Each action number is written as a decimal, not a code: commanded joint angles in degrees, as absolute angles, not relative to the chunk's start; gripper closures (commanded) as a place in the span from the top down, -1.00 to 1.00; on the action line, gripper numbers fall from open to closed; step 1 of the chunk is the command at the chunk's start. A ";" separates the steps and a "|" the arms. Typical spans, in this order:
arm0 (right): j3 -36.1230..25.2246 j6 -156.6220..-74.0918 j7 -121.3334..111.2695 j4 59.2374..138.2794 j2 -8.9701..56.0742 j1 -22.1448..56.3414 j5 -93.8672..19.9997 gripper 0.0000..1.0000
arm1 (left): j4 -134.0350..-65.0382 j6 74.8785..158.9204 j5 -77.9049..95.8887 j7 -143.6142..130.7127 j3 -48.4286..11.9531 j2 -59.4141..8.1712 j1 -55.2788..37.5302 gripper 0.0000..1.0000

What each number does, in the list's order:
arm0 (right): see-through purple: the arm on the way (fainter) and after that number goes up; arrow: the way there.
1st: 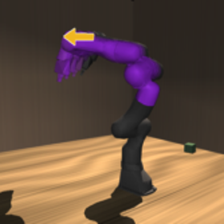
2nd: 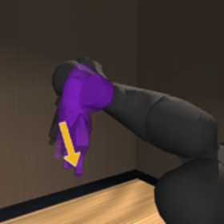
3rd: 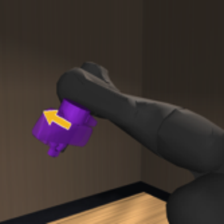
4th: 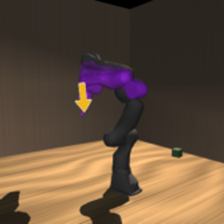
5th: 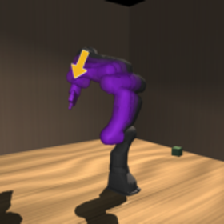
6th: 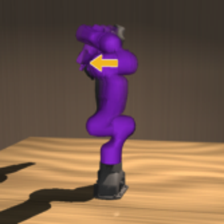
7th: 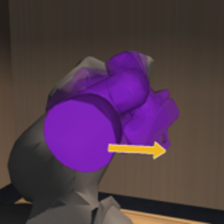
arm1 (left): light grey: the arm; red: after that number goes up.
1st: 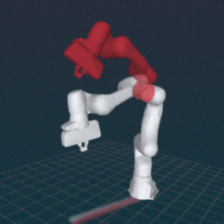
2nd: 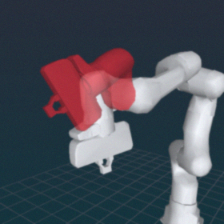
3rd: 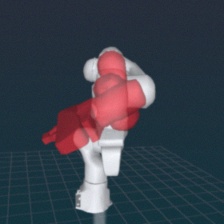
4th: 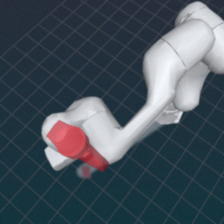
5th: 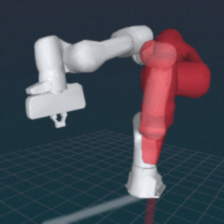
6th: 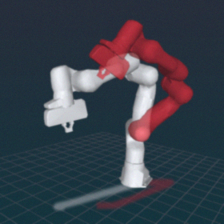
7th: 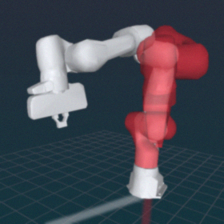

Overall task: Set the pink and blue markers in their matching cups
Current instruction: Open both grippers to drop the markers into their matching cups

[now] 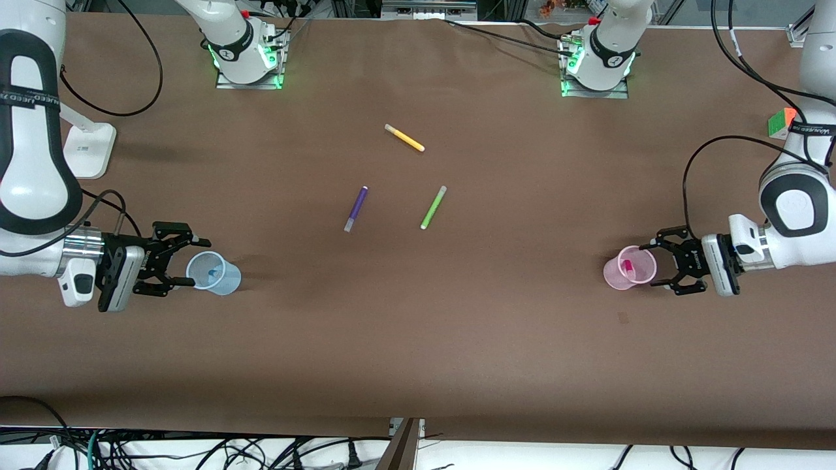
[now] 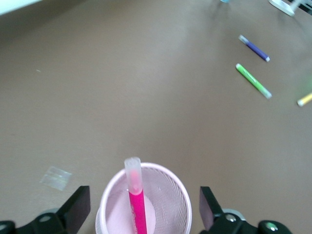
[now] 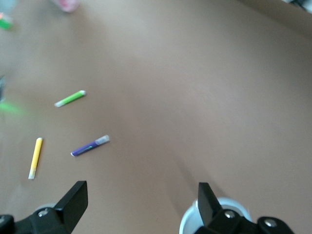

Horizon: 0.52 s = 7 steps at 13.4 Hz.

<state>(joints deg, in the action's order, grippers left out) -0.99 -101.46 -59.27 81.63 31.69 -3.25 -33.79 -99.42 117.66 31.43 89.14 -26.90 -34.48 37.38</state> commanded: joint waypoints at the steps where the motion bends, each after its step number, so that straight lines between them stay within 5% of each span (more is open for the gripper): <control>1: -0.79 -100.55 -40.24 76.92 30.68 -0.71 -25.08 1.00 | -100.55 114.19 30.95 76.96 -27.42 -25.61 37.09 1.00; 7: -0.88 -93.62 -6.90 75.41 26.90 6.49 -8.55 1.00 | -100.37 103.38 15.22 33.90 -27.69 -5.82 27.79 1.00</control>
<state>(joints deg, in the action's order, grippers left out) -0.76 -96.60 -15.56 75.86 28.59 4.57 -12.73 -98.30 105.89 19.02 44.49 -28.55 -12.13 31.06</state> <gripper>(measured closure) 0.000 0.000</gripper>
